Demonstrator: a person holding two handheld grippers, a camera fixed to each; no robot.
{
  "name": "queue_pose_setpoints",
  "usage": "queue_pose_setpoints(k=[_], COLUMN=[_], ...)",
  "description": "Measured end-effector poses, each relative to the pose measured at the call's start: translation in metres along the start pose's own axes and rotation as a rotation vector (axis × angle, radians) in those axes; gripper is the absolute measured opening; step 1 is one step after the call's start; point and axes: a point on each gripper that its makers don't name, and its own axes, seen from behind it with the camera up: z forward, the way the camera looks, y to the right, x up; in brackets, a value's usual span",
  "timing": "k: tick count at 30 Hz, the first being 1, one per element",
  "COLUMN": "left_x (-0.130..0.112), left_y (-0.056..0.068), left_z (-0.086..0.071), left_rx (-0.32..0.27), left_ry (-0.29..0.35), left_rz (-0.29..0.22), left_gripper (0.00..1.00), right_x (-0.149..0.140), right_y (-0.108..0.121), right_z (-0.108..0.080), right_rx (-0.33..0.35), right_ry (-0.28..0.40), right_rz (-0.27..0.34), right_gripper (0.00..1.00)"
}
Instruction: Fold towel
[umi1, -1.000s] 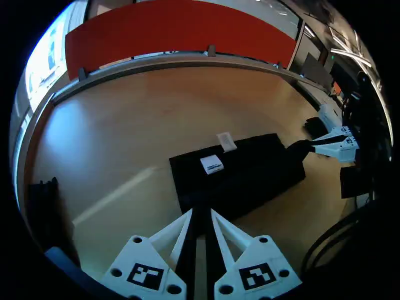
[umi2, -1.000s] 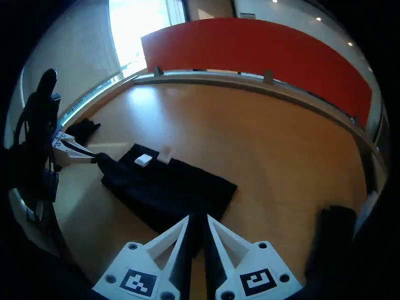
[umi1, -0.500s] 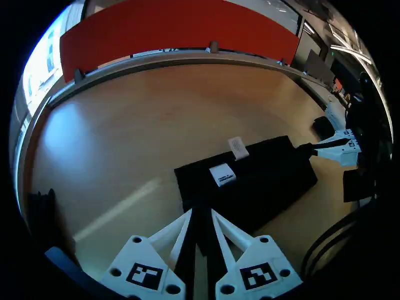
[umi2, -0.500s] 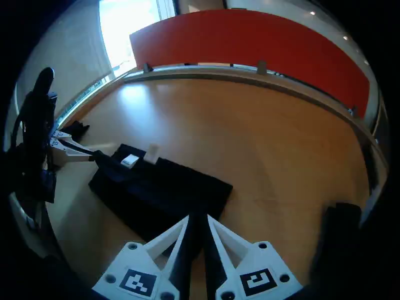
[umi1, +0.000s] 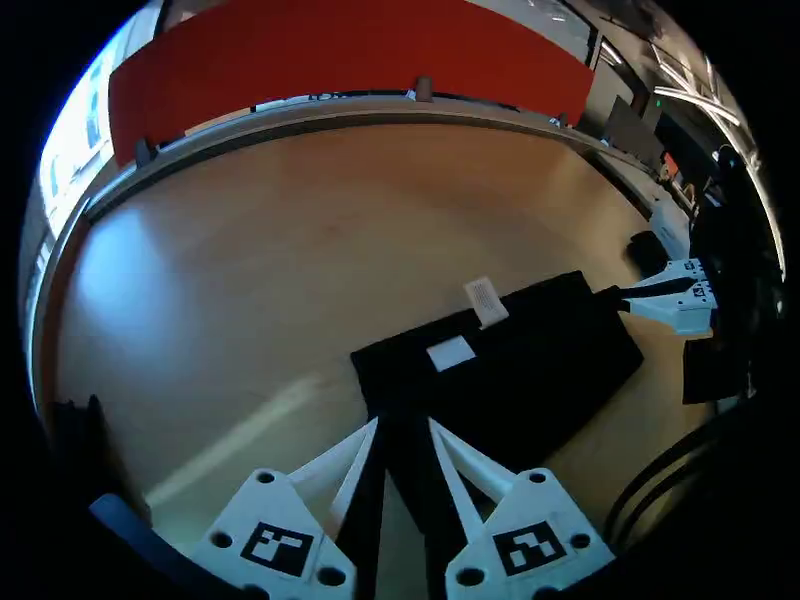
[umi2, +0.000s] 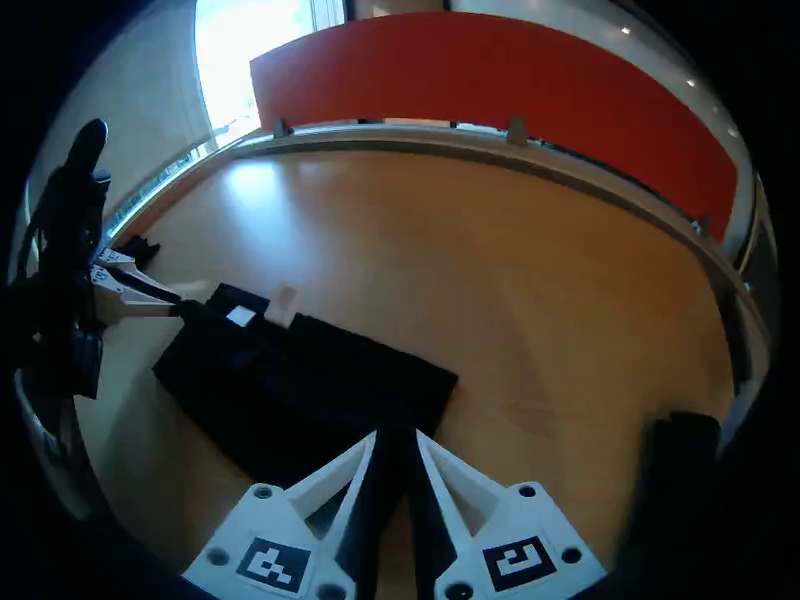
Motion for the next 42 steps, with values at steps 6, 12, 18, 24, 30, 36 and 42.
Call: queue_pose_setpoints(k=[6, 12, 18, 24, 30, 36, 42], left_x=[0.003, 0.009, 0.017, 0.019, 0.016, 0.01, -0.002], left_y=[-0.009, -0.016, -0.024, -0.03, -0.032, -0.029, -0.028], left_z=[0.006, 0.012, 0.012, 0.007, 0.0, -0.01, -0.027], left_rx=[0.024, 0.044, 0.073, 0.095, 0.102, 0.101, 0.115], left_ry=[-0.004, 0.0, 0.012, 0.026, 0.035, 0.043, 0.054], left_rz=[0.036, 0.062, 0.078, 0.07, 0.056, 0.037, 0.015], left_gripper=[0.24, 0.33, 0.49, 0.82, 0.88, 0.88, 0.88], right_x=[0.006, 0.012, 0.016, 0.018, 0.019, 0.015, 0.005], right_y=[0.006, 0.014, 0.018, 0.018, 0.014, 0.011, 0.007], right_z=[0.005, 0.009, 0.009, 0.007, 0.001, -0.005, -0.015], right_rx=[-0.027, -0.059, -0.078, -0.078, -0.067, -0.062, -0.058], right_ry=[0.004, 0.008, 0.015, 0.024, 0.031, 0.03, 0.026], right_rz=[-0.004, 0.006, 0.007, 0.0, -0.002, -0.012, -0.02], right_gripper=[0.23, 0.32, 0.51, 0.78, 0.94, 0.94, 0.94])
